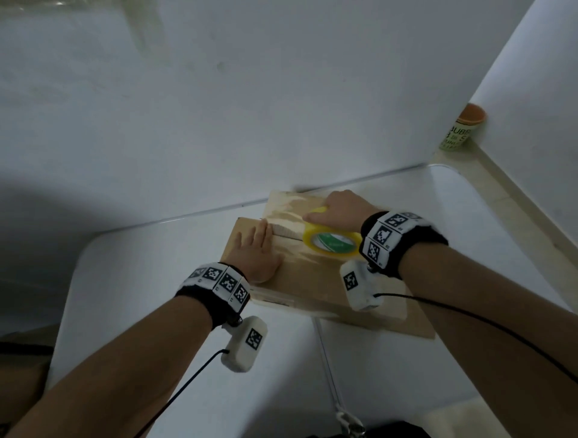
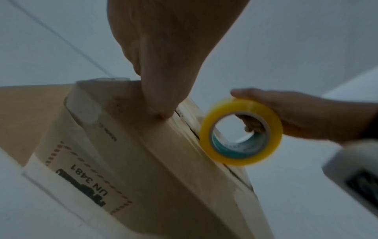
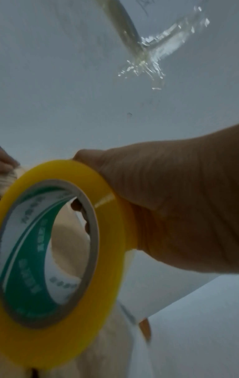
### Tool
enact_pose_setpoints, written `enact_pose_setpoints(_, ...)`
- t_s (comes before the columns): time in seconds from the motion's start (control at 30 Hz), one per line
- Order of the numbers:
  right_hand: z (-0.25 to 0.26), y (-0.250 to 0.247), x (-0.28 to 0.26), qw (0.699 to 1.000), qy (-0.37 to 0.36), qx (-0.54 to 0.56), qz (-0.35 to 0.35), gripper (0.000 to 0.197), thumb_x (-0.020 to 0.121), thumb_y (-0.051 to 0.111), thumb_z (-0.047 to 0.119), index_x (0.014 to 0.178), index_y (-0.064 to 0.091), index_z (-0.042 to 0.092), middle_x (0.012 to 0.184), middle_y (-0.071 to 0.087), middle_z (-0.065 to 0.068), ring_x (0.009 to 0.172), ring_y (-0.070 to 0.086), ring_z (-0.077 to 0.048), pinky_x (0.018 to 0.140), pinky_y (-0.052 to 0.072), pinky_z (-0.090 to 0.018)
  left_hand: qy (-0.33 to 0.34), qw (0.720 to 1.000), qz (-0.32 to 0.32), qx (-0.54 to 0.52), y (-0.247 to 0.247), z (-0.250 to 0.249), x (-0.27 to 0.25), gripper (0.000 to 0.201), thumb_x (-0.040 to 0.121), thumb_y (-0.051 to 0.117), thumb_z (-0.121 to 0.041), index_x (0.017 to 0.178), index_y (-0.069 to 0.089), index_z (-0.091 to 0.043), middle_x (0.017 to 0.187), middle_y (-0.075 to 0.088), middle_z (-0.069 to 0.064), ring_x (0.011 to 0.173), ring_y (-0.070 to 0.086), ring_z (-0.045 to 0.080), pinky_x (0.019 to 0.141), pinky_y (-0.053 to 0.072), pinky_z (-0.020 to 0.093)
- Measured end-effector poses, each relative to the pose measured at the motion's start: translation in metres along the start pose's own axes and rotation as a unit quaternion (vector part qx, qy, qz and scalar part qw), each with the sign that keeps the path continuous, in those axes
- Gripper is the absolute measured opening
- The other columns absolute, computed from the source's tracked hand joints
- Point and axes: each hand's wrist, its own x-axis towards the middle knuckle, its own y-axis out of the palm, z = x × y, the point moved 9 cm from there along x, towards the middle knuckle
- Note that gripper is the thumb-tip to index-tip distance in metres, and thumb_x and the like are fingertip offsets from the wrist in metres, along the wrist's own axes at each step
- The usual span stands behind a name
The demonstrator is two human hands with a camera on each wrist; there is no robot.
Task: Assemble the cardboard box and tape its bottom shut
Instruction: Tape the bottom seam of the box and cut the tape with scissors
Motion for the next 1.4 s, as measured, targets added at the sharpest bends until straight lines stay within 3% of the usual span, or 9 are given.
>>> enact_pose_setpoints(0.13, 0.012, 0.002, 0.001, 0.999, -0.013, -0.029, 0.003, 0.051, 0.088, 0.051, 0.061, 0.069, 0.05, 0.013, 0.078, 0.052, -0.004, 0.078, 0.048, -0.022, 0.054, 0.031, -0.028, 0.008, 0.999, -0.031, 0.029, -0.012, -0.019, -0.008, 0.061, 0.103, 0.016, -0.028, 0.151, -0.008, 0.001, 0.159, -0.014, 0.022, 0.148, -0.01, 0.034, 0.12, 0.0, 0.047)
enact_pose_setpoints(0.33, 0.024, -0.004, 0.004, 0.998, -0.054, -0.004, 0.008, 0.055, 0.095, 0.039, 0.057, 0.108, 0.061, 0.008, 0.118, 0.063, -0.011, 0.103, 0.056, -0.027, 0.078, 0.039, -0.031, 0.126, 0.988, -0.026, 0.082, -0.004, -0.045, -0.016, 0.063, 0.102, 0.024, -0.023, 0.153, -0.008, -0.005, 0.16, -0.017, 0.015, 0.149, -0.011, 0.029, 0.119, 0.008, 0.051)
enact_pose_setpoints(0.43, 0.007, -0.007, 0.004, 0.999, -0.027, 0.017, 0.032, 0.047, 0.097, 0.033, 0.057, 0.097, 0.057, 0.016, 0.123, 0.06, -0.012, 0.101, 0.054, -0.026, 0.08, 0.035, -0.029, 0.104, 0.994, 0.033, 0.031, 0.004, -0.038, -0.005, 0.085, 0.096, 0.028, -0.058, 0.152, -0.014, -0.009, 0.158, -0.026, 0.008, 0.147, -0.021, 0.024, 0.116, 0.01, 0.061)
enact_pose_setpoints(0.5, -0.012, -0.006, 0.002, 0.997, 0.003, 0.062, 0.049, 0.058, 0.097, 0.031, 0.058, 0.113, 0.063, 0.013, 0.133, 0.056, -0.012, 0.113, 0.053, -0.026, 0.091, 0.037, -0.031, 0.098, 0.994, 0.056, 0.007, 0.014, -0.035, 0.003, 0.129, 0.062, 0.028, -0.094, 0.15, -0.022, -0.014, 0.154, -0.036, 0.003, 0.143, -0.031, 0.023, 0.113, 0.012, 0.066)
enact_pose_setpoints(0.57, -0.037, -0.01, 0.003, 0.988, 0.045, 0.145, 0.026, 0.068, 0.097, 0.025, 0.06, 0.123, 0.063, 0.009, 0.133, 0.058, -0.012, 0.122, 0.053, -0.028, 0.102, 0.037, -0.034, 0.101, 0.993, 0.054, 0.015, 0.021, -0.037, 0.007, 0.147, 0.041, 0.03, -0.101, 0.149, -0.025, -0.019, 0.151, -0.041, 0.003, 0.14, -0.036, 0.025, 0.11, 0.016, 0.069)
enact_pose_setpoints(0.73, -0.112, 0.001, 0.014, 0.982, 0.156, 0.103, -0.017, 0.052, 0.101, 0.033, 0.043, 0.141, 0.041, 0.011, 0.148, 0.04, -0.013, 0.133, 0.04, -0.033, 0.112, 0.03, -0.041, 0.128, 0.988, 0.069, 0.051, 0.013, -0.042, -0.003, 0.14, 0.057, 0.063, -0.083, 0.149, -0.024, -0.024, 0.152, -0.039, 0.007, 0.139, -0.038, 0.029, 0.111, 0.018, 0.068)
enact_pose_setpoints(0.83, -0.152, 0.03, 0.015, 0.975, 0.209, 0.065, 0.038, 0.069, 0.091, 0.049, 0.042, 0.149, 0.024, 0.016, 0.156, 0.023, -0.007, 0.141, 0.028, -0.034, 0.114, 0.026, -0.045, 0.124, 0.984, 0.094, 0.092, 0.01, -0.045, -0.007, 0.141, 0.058, 0.07, -0.075, 0.15, -0.022, -0.02, 0.152, -0.038, 0.012, 0.138, -0.037, 0.032, 0.109, 0.022, 0.069)
enact_pose_setpoints(1.1, -0.197, 0.045, -0.018, 0.951, 0.266, 0.154, -0.022, 0.067, 0.087, 0.053, 0.038, 0.14, 0.031, 0.005, 0.141, 0.032, -0.016, 0.125, 0.038, -0.038, 0.093, 0.038, -0.044, 0.121, 0.978, 0.096, 0.143, -0.022, -0.079, 0.002, 0.132, 0.065, 0.084, -0.045, 0.153, -0.013, -0.023, 0.156, -0.031, 0.004, 0.144, -0.028, 0.03, 0.103, 0.02, 0.076)
enact_pose_setpoints(1.4, -0.211, 0.061, -0.068, 0.918, 0.29, 0.253, -0.09, 0.073, 0.085, 0.065, 0.039, 0.14, 0.032, 0.003, 0.139, 0.033, -0.019, 0.124, 0.044, -0.038, 0.1, 0.042, -0.045, 0.061, 0.993, 0.074, 0.067, -0.022, -0.081, 0.01, 0.124, 0.068, 0.062, 0.003, 0.145, -0.023, -0.044, 0.15, -0.041, -0.014, 0.145, -0.024, 0.034, 0.098, 0.021, 0.078)
